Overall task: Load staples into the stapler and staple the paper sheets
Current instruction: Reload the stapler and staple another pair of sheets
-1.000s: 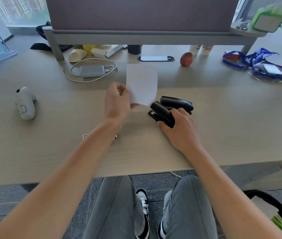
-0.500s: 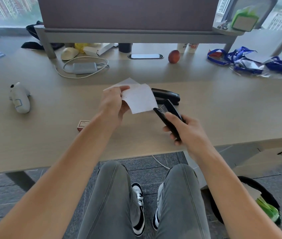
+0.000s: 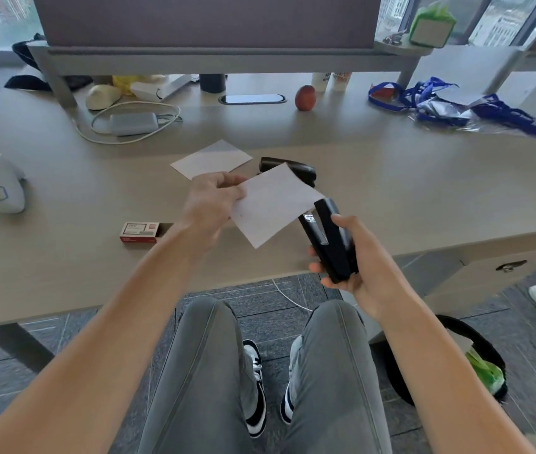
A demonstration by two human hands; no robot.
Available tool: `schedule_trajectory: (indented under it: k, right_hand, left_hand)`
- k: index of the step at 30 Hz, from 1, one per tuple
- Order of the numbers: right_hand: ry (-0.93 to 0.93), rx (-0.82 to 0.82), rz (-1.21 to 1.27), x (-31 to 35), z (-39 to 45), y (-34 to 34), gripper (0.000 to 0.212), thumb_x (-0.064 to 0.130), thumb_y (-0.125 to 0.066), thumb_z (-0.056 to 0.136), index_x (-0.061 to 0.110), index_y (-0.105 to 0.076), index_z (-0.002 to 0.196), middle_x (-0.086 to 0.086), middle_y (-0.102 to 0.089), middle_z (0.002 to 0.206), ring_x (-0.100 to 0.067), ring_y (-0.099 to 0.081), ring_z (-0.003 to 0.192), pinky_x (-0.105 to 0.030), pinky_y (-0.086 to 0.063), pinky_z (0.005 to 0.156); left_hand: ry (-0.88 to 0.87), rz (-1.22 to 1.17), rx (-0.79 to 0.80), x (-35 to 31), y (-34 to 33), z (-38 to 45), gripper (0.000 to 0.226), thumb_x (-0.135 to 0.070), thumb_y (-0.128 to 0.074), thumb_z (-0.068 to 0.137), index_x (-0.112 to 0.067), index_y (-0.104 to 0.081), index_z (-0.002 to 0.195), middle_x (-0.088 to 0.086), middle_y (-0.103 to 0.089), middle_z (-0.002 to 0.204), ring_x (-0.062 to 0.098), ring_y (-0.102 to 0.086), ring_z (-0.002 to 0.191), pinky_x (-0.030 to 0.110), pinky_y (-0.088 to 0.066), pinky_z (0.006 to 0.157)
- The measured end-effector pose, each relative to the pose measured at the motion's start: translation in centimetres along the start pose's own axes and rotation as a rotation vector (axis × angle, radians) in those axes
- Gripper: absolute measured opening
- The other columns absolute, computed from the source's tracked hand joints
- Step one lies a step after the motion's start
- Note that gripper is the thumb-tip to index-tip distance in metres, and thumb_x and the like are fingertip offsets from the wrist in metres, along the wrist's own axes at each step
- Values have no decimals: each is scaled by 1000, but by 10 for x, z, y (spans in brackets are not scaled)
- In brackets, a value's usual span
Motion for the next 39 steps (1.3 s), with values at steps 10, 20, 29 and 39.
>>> schedule_trajectory:
  k: [10, 20, 29, 39]
  right_hand:
    - [52, 40, -142, 4, 1, -3, 54, 60, -63, 92, 12, -76, 112, -15, -81, 99, -23, -69, 65, -34, -55, 60]
    - [100, 87, -65, 5, 4, -10, 52, 48, -68, 94, 1, -72, 117, -20, -80, 100, -22, -70, 63, -28, -53, 50]
    - [177, -7, -38, 9, 14, -6, 56, 48, -72, 91, 0, -72, 118, -18, -80, 94, -21, -69, 61, -27, -52, 49]
    - [163, -31, -53, 7, 17, -7, 54, 46, -72, 92, -3, -71, 115, -18, -81, 90, -22, -72, 62, -27, -52, 50]
  left_hand:
    - [-76, 110, 46, -11, -4, -6, 15, -3, -65, 91, -15, -75, 92, 11, -71, 96, 18, -65, 82, 31, -55, 70]
    - [3, -21, 76, -8, -10, -13, 16, -6, -66, 91, -18, -73, 100, 5, -72, 96, 18, -67, 81, 32, -52, 69]
    - [208, -281, 69, 20, -28, -45, 18, -13, -65, 95, -6, -63, 111, 15, -72, 106, 31, -73, 89, 43, -64, 65]
    - [16, -50, 38, 8, -26, -61, 15, -5, -53, 100, -10, -61, 110, 17, -72, 96, 31, -74, 66, 44, -64, 61]
Point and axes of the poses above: each hand's wrist, its own z-axis towards the middle knuckle, its own y-axis out of the back of the hand, x = y × z, the point moved 8 cm from there along z, towards the middle knuckle
